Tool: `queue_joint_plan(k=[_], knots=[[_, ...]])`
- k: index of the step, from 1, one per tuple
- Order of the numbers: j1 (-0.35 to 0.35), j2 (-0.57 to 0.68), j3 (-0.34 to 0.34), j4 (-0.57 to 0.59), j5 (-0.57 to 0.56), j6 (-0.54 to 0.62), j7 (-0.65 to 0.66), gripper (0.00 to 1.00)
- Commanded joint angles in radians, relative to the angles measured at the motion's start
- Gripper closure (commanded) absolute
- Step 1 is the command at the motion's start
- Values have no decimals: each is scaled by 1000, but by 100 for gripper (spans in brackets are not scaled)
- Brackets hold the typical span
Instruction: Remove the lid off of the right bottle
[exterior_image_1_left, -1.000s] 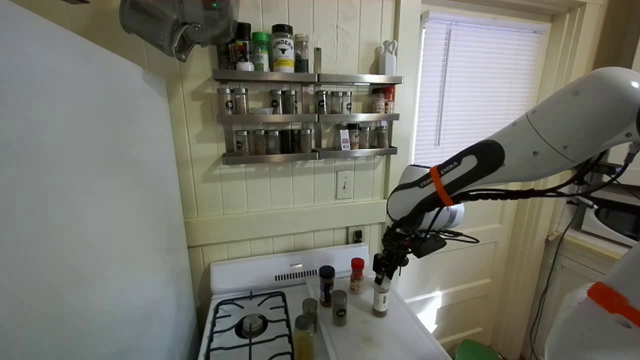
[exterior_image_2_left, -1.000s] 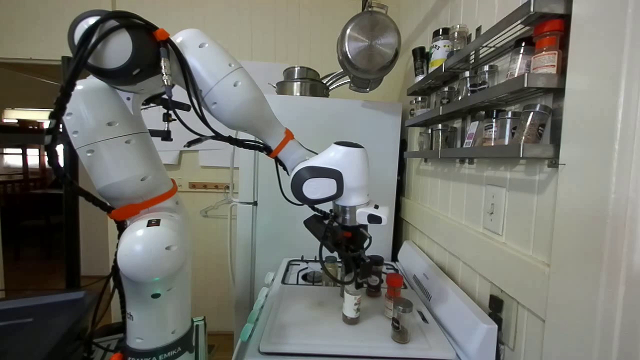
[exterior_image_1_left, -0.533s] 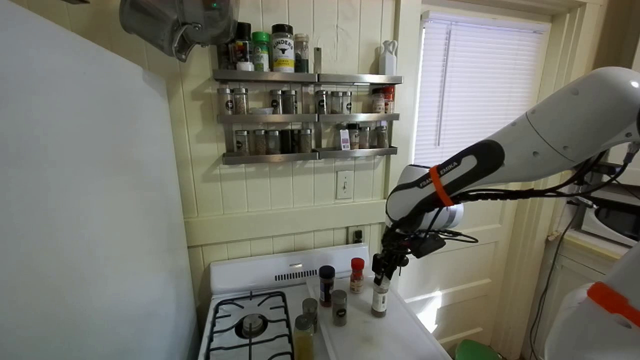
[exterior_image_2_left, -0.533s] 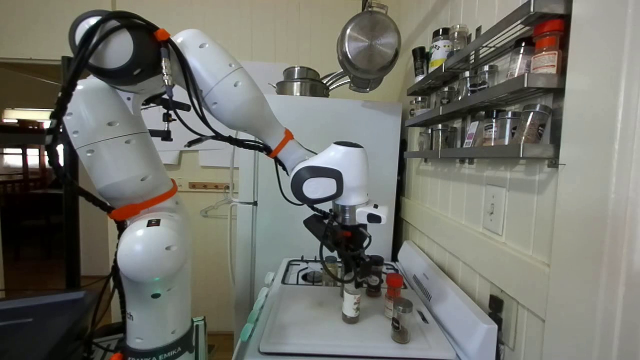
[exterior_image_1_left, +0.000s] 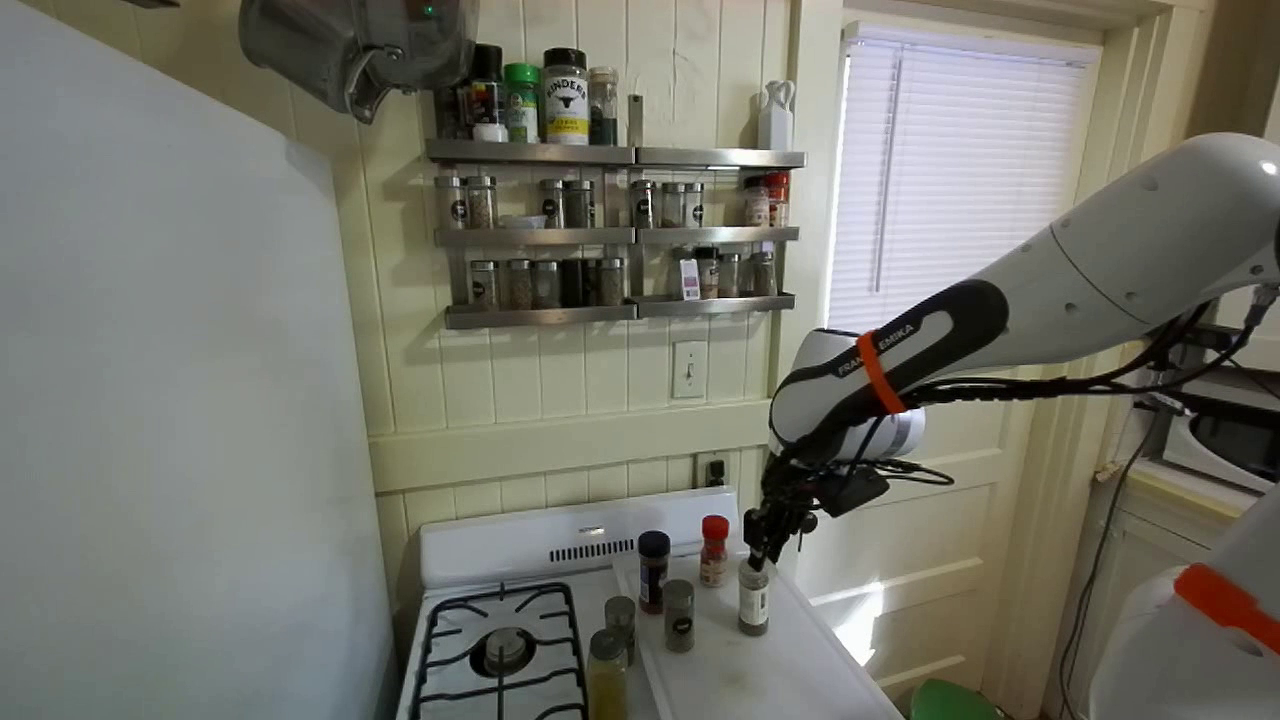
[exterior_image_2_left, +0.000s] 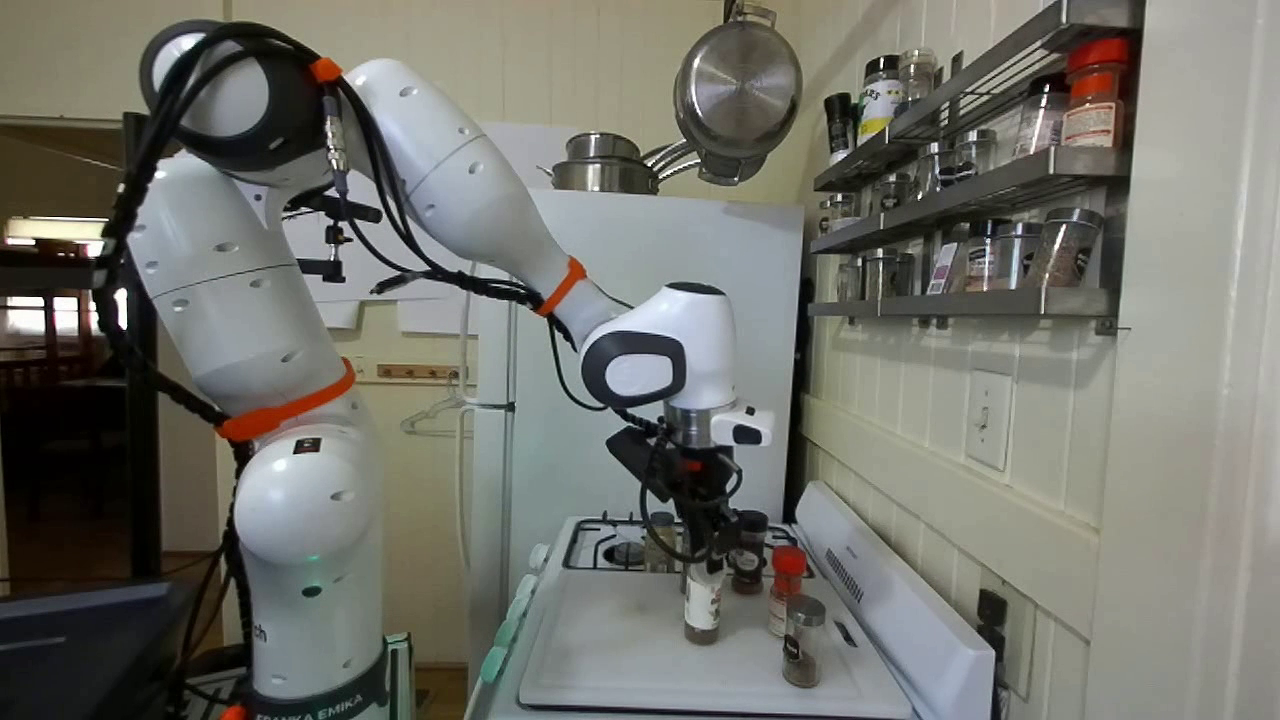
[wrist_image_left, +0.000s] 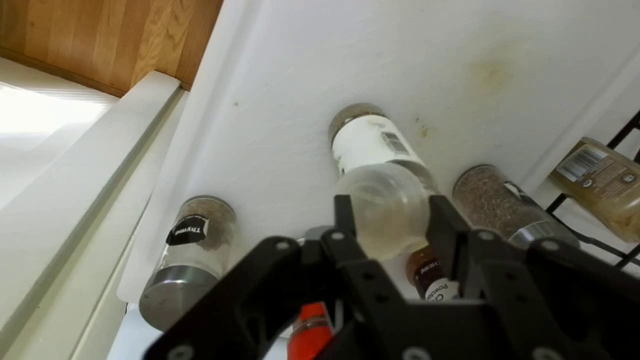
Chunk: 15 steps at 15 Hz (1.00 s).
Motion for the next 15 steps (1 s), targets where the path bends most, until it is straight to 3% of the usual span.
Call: queue_joint_plan(k=[1,3,4,15], knots=[[-11,4,19,-4,-7,14,21,91],[-10,3,19,-2,-6,16,20,98],[-10,3,18,-3,-5,16,19,94],[-27,25,-4,-15,5,20,3,94]])
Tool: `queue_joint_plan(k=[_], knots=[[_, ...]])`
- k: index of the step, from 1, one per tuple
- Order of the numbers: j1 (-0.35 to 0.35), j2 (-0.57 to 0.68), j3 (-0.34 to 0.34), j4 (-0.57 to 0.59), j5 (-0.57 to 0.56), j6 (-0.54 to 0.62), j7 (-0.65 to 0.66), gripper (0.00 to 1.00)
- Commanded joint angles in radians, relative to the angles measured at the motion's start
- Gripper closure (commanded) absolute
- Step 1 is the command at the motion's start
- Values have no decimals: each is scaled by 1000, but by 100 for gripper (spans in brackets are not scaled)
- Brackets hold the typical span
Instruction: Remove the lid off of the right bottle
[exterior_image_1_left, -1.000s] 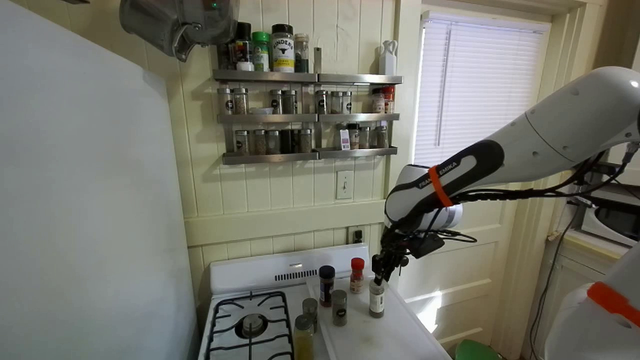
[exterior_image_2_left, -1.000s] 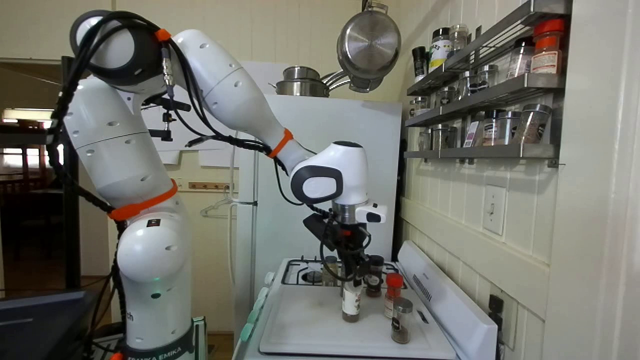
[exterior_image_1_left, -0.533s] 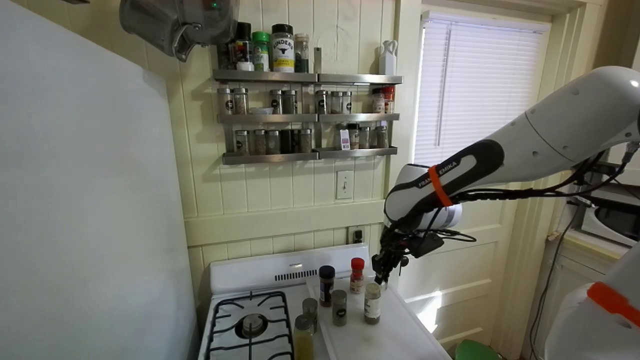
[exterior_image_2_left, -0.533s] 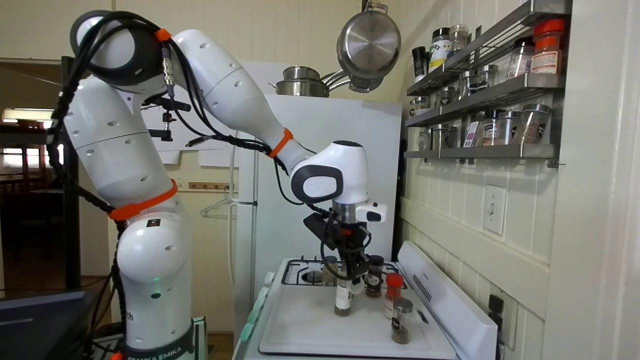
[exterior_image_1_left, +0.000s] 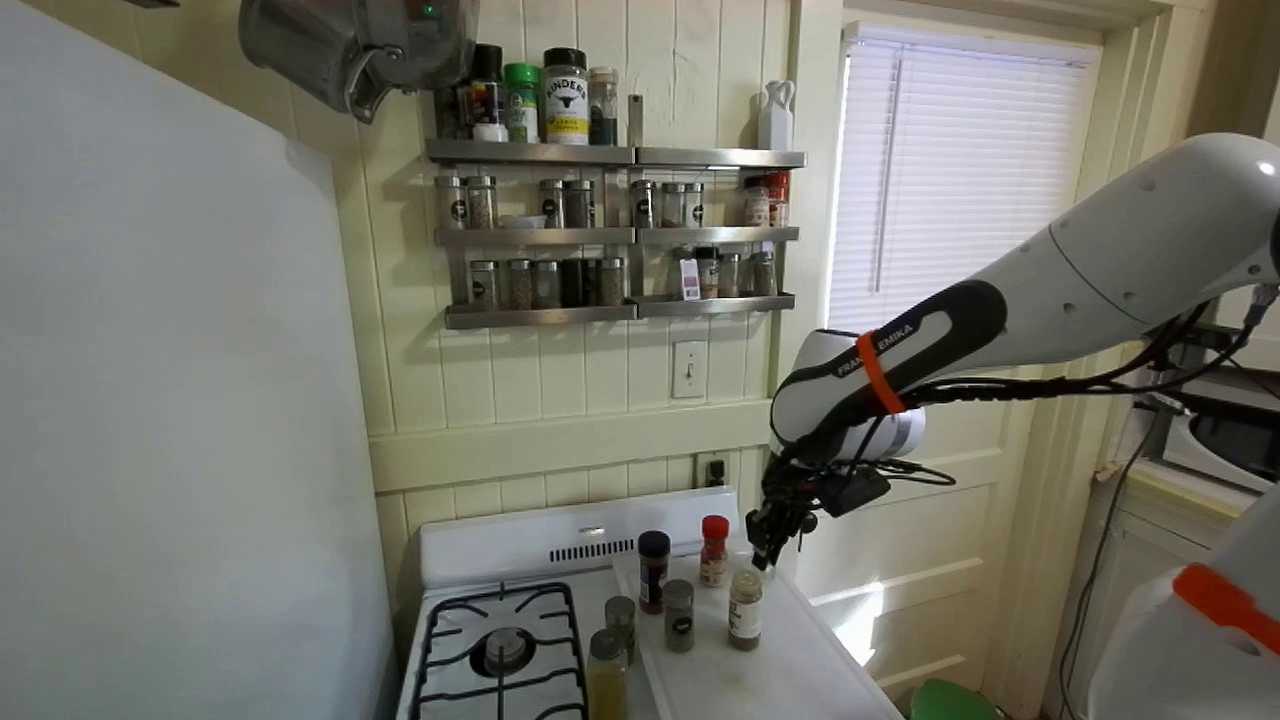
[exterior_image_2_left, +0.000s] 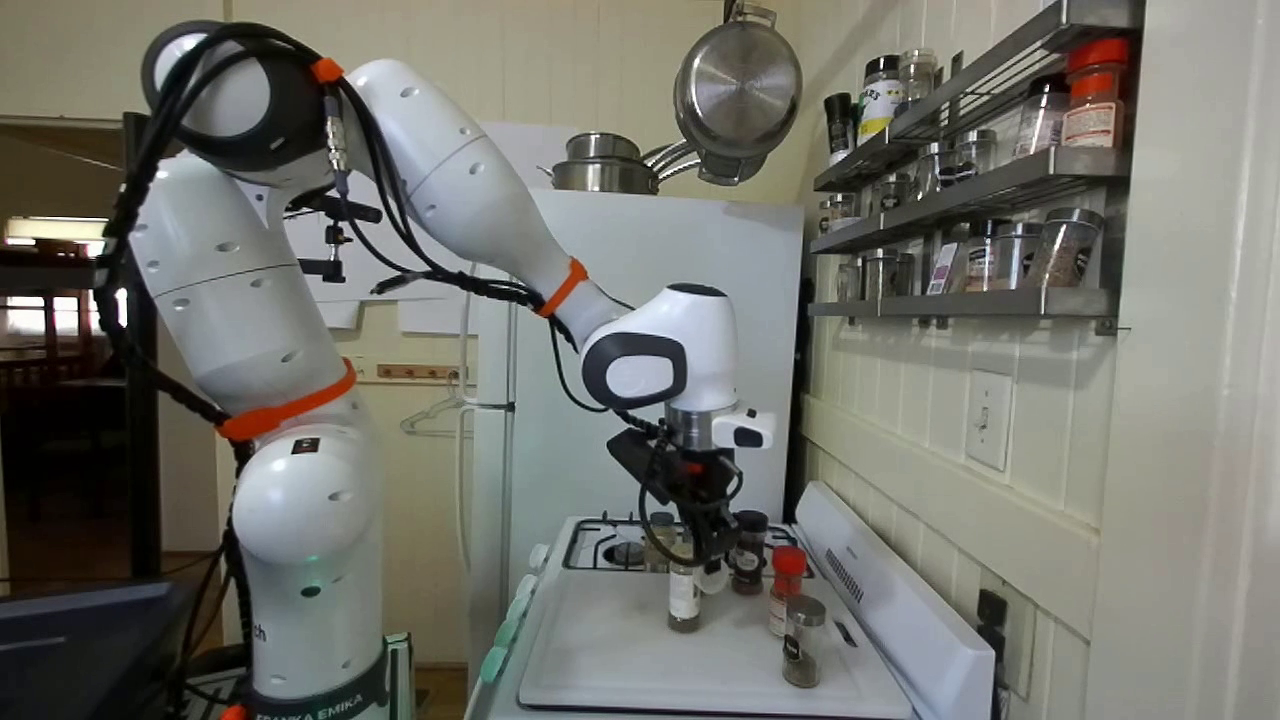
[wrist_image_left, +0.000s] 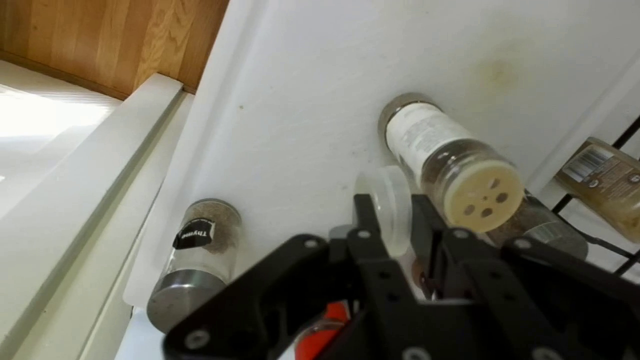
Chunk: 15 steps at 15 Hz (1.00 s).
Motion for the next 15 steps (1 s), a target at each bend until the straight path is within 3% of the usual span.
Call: queue_joint_plan(k=[1,5,9,15], knots=[[-18,24,-10,-19,8,18,-1,94],[35,-21,-27,-43,69,-91,-104,94],[54,-27,-3,-59,57,-195,-152,94],[69,21,30,-40,41,-244,-176,94]])
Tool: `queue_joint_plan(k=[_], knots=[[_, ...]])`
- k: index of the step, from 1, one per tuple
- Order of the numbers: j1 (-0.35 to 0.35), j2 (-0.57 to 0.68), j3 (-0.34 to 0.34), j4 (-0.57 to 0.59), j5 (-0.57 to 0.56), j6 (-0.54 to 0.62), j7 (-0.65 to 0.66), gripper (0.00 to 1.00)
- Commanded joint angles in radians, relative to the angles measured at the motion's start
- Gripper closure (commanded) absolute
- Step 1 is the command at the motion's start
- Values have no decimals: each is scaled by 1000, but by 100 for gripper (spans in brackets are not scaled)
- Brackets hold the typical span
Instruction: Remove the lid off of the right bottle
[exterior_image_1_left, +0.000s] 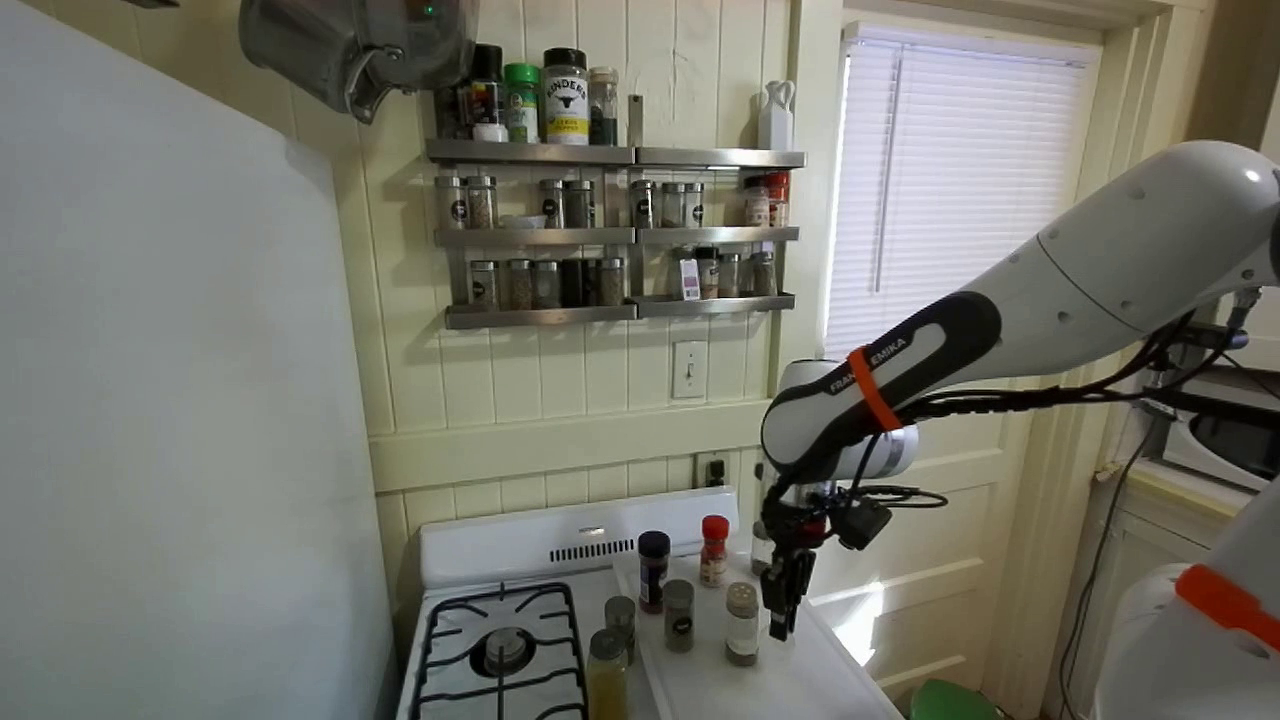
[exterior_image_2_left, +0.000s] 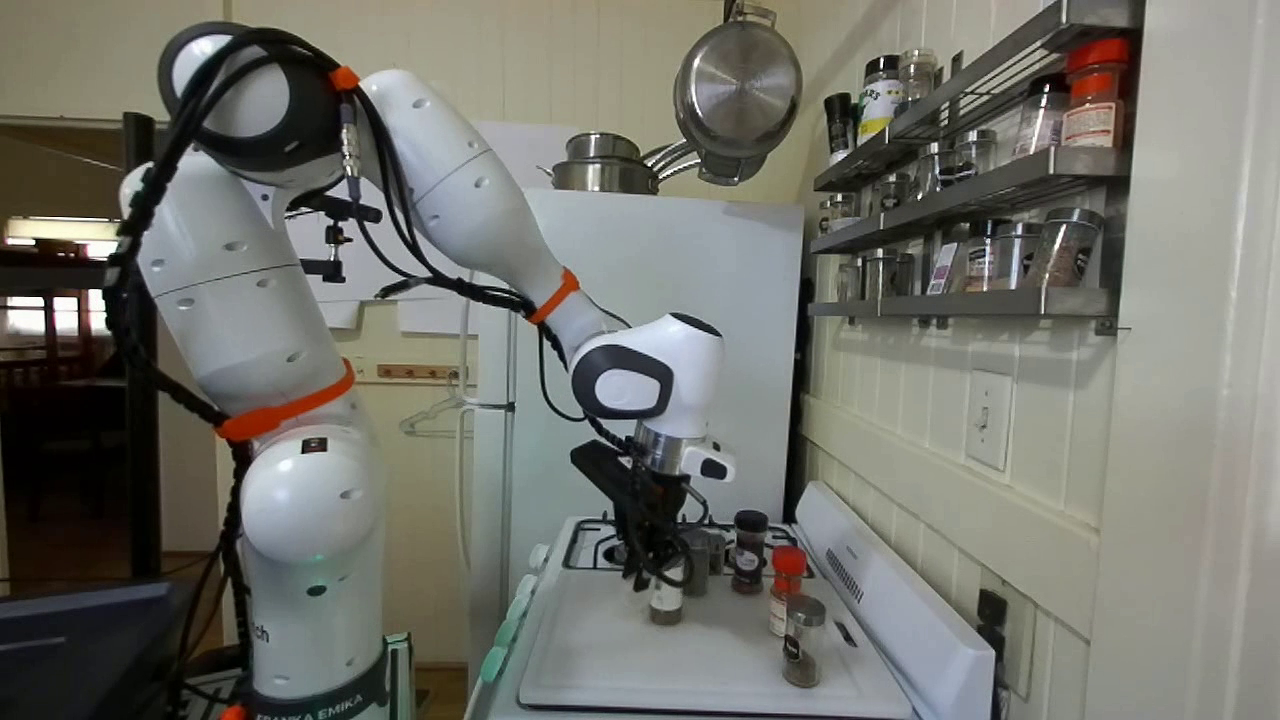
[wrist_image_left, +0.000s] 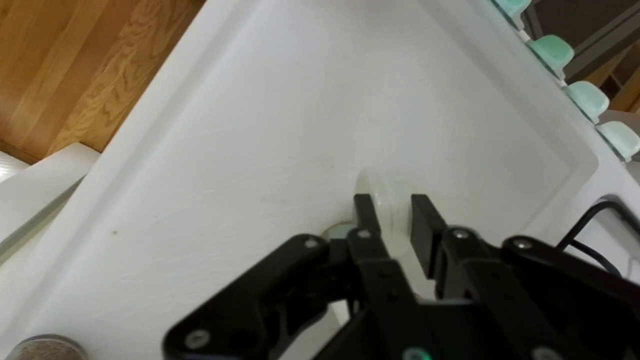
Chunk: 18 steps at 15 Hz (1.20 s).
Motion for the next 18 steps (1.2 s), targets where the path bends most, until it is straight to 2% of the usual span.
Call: queue_joint_plan(k=[1,6,14,15,16,18], knots=[[5,21,19,0,-8,-36,-20,94],[4,91,64,34,-84,-43,-6,94],[38,92,164,52,-169,-47,19,94],[44,95,170,53,-165,-48,15,84],[50,97,175,54,-161,-48,13,53],[53,92,180,53,-166,-44,18,50]])
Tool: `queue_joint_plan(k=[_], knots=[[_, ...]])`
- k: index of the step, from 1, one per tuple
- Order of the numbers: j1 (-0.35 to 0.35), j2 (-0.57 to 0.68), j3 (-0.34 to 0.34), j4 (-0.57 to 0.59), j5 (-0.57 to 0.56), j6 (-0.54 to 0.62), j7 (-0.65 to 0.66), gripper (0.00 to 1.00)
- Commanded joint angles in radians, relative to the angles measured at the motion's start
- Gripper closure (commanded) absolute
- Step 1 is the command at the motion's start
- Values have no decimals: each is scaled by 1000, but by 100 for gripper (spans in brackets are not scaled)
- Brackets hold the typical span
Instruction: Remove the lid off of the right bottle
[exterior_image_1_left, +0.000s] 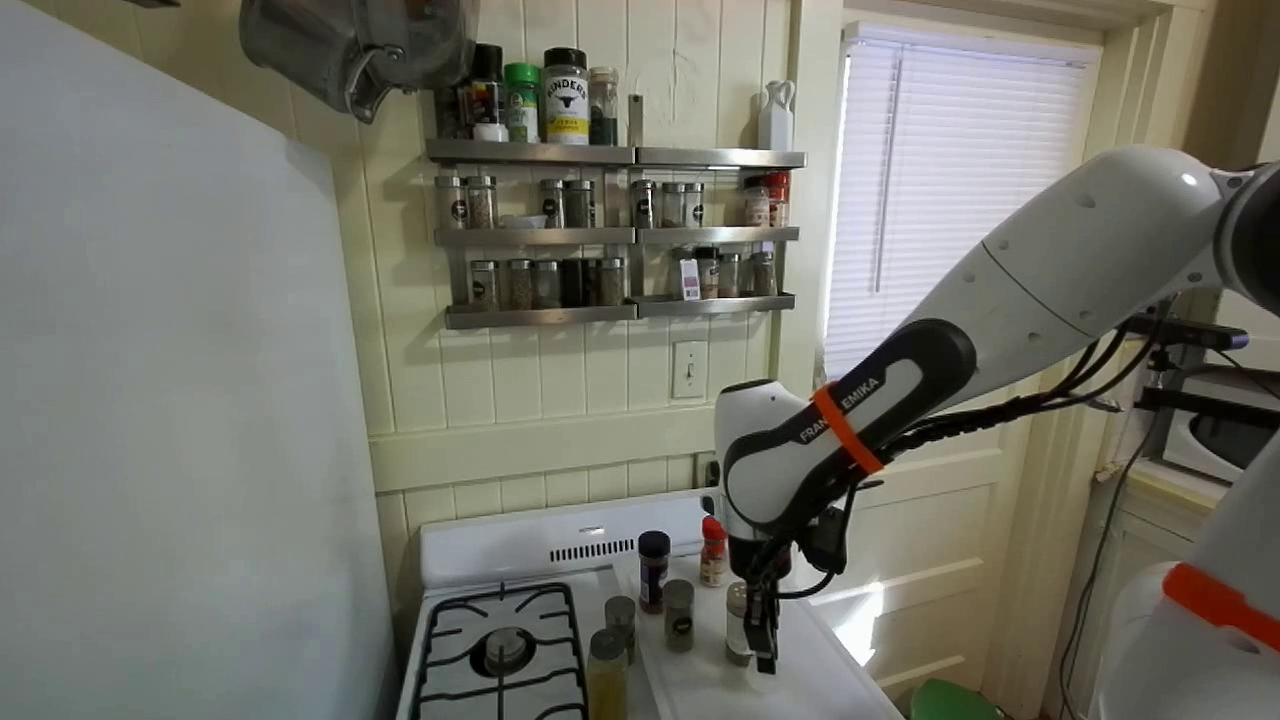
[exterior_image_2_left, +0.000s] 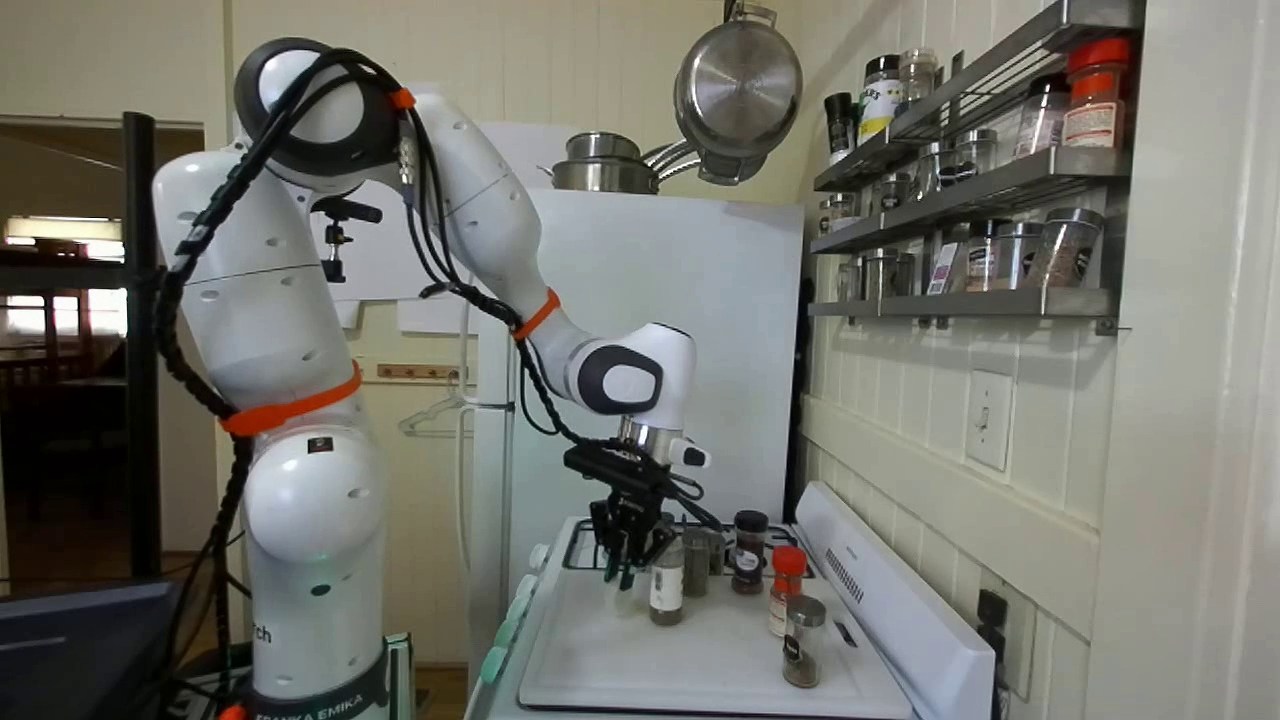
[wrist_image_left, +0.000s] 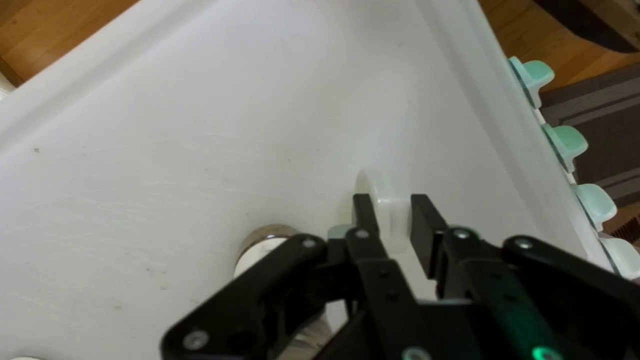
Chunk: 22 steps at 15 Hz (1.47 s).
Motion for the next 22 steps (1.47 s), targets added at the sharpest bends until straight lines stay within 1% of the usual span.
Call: queue_joint_plan(k=[1,5,6,7,12,17,19,20,22], knots=[[9,6,13,16,-27,-27,23,42],[6,-12,11,22,-28,-26,23,13],[9,-17,10,23,-22,-25,17,4],[10,-22,10,23,-21,-25,16,1],[29,-68,2,23,32,-64,4,0],[33,-110,0,25,82,-155,43,0],[37,-151,-2,13,105,-174,47,0],[46,-169,-12,13,124,-196,13,0],[39,-216,-10,2,117,-206,36,0]])
